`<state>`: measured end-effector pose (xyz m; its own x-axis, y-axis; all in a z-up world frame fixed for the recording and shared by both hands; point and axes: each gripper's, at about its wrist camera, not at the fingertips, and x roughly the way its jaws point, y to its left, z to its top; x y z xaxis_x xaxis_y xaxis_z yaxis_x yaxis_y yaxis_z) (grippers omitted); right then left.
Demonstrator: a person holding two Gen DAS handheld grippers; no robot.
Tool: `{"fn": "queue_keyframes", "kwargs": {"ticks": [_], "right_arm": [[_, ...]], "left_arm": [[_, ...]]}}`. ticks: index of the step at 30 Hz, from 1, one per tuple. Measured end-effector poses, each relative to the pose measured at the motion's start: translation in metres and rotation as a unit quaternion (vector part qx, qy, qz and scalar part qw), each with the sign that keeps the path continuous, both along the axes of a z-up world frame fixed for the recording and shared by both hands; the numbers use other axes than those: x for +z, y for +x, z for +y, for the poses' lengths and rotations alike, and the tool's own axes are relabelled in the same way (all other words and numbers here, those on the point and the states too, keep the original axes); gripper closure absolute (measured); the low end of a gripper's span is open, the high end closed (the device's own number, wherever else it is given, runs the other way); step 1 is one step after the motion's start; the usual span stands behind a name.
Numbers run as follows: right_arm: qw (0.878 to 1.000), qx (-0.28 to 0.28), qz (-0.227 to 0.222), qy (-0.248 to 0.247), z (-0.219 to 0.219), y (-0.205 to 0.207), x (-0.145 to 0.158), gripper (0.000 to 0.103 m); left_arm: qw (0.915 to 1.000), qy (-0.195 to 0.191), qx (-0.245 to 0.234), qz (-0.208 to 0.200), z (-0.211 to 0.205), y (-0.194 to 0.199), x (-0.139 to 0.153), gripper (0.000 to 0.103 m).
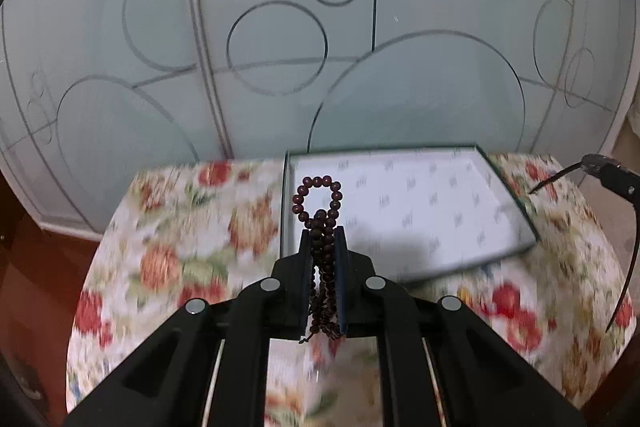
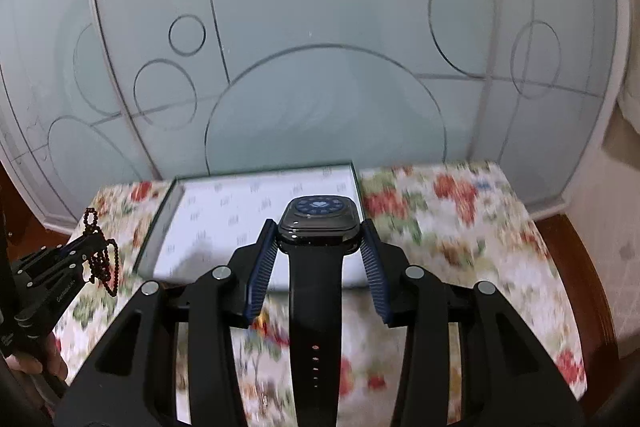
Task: Organize jewelry
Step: 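Lift the bead bracelet with the left tool while the right tool carries the smartwatch over the green box, then open the left tool to drop the beads in the box while the right tool releases the watch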
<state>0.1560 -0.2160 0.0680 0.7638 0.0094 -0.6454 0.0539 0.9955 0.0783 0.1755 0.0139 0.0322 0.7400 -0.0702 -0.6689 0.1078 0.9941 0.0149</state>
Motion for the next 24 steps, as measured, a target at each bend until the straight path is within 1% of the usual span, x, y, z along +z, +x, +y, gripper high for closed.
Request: {"fn": "queue_keyframes", "kwargs": {"ticks": [4,7,10,15,19,24], "right_arm": [[1.000,-0.002,0.000,-0.007,0.002,0.049,-0.006,0.061],[1.000,-0.001,0.009,-0.010,0.004,0.079,-0.021,0.061],[0.999,-0.002,0.036,-0.009,0.004,0.113,-0.051,0.061],[0.997,-0.008,0.074,0.002,-0.001,0.144,-0.095,0.061],[0.995,-0.007,0.097,0.007,-0.003,0.156,-0.120,0.061],[0.993,-0.002,0.122,0.007,-0.002,0.162,-0.145,0.061]], "left_arm": [[0.9999,0.003,-0.003,-0.015,-0.010,0.041,0.008,0.093],[0.9999,0.005,-0.003,-0.016,-0.018,0.073,0.001,0.093],[1.0000,0.007,0.001,0.000,-0.025,0.103,-0.021,0.093],[0.9993,0.007,0.011,0.034,-0.027,0.132,-0.060,0.093],[0.9977,0.007,0.022,0.064,-0.025,0.146,-0.088,0.093],[0.9953,0.009,0.028,0.092,-0.024,0.154,-0.108,0.093]]}}
